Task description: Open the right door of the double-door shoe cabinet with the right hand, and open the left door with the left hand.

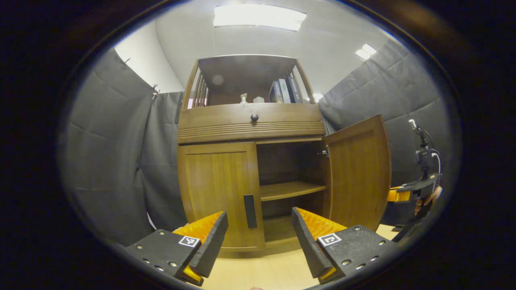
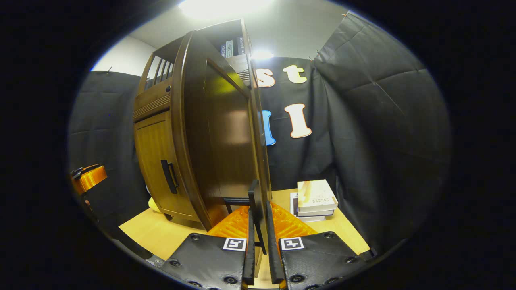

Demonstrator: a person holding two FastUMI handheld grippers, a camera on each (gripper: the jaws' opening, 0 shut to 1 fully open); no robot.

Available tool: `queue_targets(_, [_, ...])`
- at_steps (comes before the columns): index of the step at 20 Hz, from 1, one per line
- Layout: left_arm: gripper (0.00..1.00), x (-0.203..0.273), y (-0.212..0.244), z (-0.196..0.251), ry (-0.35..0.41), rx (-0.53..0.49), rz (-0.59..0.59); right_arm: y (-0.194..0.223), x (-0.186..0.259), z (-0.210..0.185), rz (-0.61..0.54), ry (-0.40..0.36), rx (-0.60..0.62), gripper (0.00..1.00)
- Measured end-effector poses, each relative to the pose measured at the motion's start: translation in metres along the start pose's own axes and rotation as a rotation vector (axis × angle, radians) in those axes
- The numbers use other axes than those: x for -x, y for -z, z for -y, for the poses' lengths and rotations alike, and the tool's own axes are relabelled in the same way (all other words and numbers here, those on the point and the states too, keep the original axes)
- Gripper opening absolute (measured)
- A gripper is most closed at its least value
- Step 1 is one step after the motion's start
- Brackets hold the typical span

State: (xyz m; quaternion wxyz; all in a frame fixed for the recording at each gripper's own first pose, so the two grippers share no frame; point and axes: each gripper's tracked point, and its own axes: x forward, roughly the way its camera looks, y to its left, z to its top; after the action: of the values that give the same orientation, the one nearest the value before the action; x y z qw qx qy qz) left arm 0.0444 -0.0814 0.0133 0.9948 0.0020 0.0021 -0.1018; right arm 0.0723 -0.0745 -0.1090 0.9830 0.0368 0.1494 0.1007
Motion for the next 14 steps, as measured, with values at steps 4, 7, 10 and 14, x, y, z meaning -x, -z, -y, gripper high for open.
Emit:
queue_targets(4, [0.89, -0.001, 0.001, 0.002, 0.013, 0.002, -0.001, -0.004, 0.015, 0.020, 0.010, 0.063, -0.012, 0.17])
queue_targets(7, [0.88, -0.004, 0.001, 0.002, 0.024, -0.005, 0.006, -0.007, 0.029, 0.022, 0.023, 0.074, -0.036, 0.17])
queue_targets(10, [0.92, -0.007, 0.001, 0.003, 0.026, -0.002, 0.013, -0.014, 0.045, 0.020, 0.049, 0.112, -0.003, 0.17])
queue_targets(14, [0.92, -0.011, 0.003, -0.003, 0.007, -0.010, 0.019, -0.027, 0.073, 0.006, 0.089, 0.139, 0.021, 0.27])
